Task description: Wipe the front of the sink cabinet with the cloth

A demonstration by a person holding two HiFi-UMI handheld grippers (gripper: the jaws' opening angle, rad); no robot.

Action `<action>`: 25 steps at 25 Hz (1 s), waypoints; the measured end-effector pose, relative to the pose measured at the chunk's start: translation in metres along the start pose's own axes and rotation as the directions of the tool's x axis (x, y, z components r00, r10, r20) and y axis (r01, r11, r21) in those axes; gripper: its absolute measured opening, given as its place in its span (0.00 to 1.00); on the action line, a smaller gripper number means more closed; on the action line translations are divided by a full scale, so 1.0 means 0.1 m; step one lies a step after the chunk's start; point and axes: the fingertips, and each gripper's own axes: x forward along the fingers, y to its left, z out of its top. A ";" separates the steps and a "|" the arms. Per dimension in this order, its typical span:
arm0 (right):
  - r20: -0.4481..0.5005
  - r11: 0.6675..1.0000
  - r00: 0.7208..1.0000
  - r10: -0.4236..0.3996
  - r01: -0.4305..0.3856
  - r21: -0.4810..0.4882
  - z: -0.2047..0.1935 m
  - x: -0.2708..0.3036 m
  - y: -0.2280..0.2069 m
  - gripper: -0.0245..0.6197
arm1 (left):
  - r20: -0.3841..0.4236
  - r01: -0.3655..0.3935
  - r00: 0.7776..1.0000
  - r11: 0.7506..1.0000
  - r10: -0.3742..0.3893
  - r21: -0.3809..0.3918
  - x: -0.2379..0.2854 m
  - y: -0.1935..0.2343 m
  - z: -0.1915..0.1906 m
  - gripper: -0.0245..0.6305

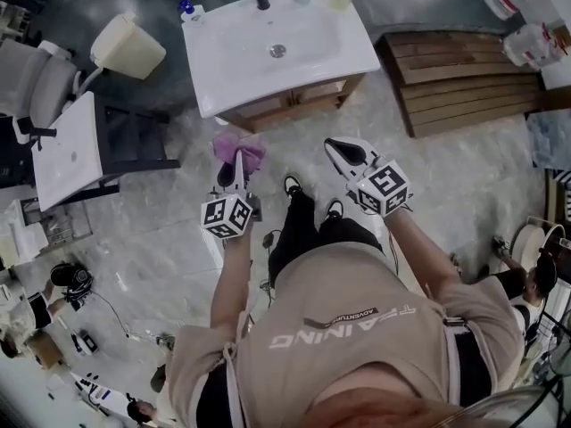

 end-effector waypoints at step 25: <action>0.069 0.971 0.987 0.144 -0.128 -0.204 -2.00 1.88 -1.02 0.06 | 0.112 -0.059 0.992 0.996 0.050 0.074 1.17 1.30 -1.69 0.09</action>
